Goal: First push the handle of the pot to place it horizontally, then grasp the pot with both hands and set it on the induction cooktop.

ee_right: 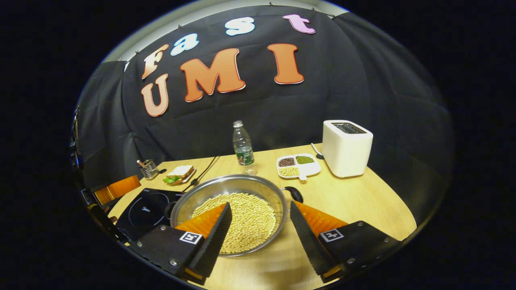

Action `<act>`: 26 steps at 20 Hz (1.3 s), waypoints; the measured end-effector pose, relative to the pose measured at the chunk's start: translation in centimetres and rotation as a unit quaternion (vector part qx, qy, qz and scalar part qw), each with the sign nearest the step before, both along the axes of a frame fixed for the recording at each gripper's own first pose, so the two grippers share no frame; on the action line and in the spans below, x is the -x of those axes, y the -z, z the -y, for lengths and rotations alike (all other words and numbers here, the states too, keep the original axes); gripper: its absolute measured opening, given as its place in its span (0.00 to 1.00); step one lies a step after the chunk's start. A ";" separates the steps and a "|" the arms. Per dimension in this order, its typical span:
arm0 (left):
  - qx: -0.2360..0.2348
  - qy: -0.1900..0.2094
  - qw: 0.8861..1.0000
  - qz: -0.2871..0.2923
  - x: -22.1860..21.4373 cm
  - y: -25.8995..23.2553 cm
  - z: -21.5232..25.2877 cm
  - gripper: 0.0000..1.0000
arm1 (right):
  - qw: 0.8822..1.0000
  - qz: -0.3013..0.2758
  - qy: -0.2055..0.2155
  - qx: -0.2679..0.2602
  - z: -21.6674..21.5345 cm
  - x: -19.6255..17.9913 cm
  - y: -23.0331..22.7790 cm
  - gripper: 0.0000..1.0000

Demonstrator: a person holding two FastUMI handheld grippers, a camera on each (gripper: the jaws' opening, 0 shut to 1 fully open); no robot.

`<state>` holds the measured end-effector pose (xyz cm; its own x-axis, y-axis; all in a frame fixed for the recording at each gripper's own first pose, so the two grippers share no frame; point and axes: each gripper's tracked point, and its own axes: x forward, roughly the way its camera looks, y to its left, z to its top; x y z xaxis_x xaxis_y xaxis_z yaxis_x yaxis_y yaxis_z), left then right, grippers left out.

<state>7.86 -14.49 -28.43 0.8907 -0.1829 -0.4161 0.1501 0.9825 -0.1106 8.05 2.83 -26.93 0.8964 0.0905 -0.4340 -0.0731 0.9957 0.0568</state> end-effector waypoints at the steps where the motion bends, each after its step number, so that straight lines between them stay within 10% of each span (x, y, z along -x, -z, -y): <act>1: -0.008 0.002 1.000 -0.017 -0.2 1.3 0.5 0.99 | 1.000 -0.001 0.007 0.004 0.8 -0.8 0.4 0.94; 17: -0.074 0.003 0.988 -0.137 -1.0 11.7 1.8 0.98 | 0.994 -0.109 0.022 -0.003 2.0 -8.1 10.1 0.94; 19: -0.080 0.019 0.987 -0.141 -1.1 12.1 3.0 0.98 | 0.993 -0.114 0.032 0.004 3.1 -7.7 9.8 0.84; 22: -0.093 0.010 0.985 -0.146 -1.4 12.2 2.7 0.67 | 0.993 -0.117 0.028 0.009 2.8 -7.7 10.1 0.52; 26: -0.076 0.008 0.979 -0.187 -1.6 12.1 2.2 0.54 | 0.993 -0.113 0.030 -0.006 2.4 -7.1 9.5 0.45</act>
